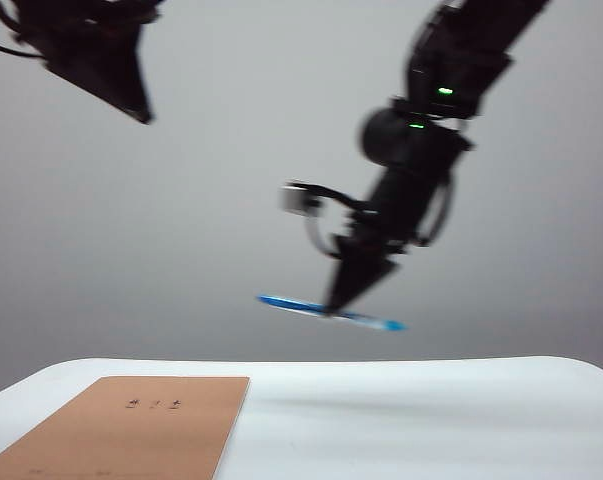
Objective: Pick up a pen on the table and place it on the notebook.
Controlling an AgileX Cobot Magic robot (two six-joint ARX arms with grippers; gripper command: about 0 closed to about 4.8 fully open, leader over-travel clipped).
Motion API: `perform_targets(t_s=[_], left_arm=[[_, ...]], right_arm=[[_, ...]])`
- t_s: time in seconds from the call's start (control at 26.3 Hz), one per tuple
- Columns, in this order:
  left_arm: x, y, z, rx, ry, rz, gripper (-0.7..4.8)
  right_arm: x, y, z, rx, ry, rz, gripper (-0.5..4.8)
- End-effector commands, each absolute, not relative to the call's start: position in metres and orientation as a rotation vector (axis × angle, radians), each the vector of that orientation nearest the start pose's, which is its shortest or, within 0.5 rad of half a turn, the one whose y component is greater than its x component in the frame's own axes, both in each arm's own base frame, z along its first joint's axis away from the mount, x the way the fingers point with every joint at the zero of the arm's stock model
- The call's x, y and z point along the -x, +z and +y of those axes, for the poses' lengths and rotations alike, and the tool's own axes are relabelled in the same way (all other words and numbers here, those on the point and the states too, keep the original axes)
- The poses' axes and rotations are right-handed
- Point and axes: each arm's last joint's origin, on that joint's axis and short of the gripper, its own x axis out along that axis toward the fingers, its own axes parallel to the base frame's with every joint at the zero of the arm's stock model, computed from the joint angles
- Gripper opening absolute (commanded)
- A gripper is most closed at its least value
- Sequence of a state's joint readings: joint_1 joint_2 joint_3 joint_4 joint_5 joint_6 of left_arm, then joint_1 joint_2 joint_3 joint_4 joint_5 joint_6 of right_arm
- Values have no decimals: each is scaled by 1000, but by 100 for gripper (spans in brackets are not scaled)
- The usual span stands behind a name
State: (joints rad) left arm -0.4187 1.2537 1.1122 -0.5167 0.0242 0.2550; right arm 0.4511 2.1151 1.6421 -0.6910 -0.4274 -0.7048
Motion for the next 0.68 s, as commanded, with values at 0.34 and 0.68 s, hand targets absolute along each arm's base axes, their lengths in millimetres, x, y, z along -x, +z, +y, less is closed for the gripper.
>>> perform_targets(t_s=[0.34,0.68], left_arm=[[-181,340,-38,-346,-399,797,-6],[-144,357,-31,-353,-412,680,-6]], right_arm=[[-368,164,338,485,1276,691,-1],[-393,139,358,448,1279,812,-1]])
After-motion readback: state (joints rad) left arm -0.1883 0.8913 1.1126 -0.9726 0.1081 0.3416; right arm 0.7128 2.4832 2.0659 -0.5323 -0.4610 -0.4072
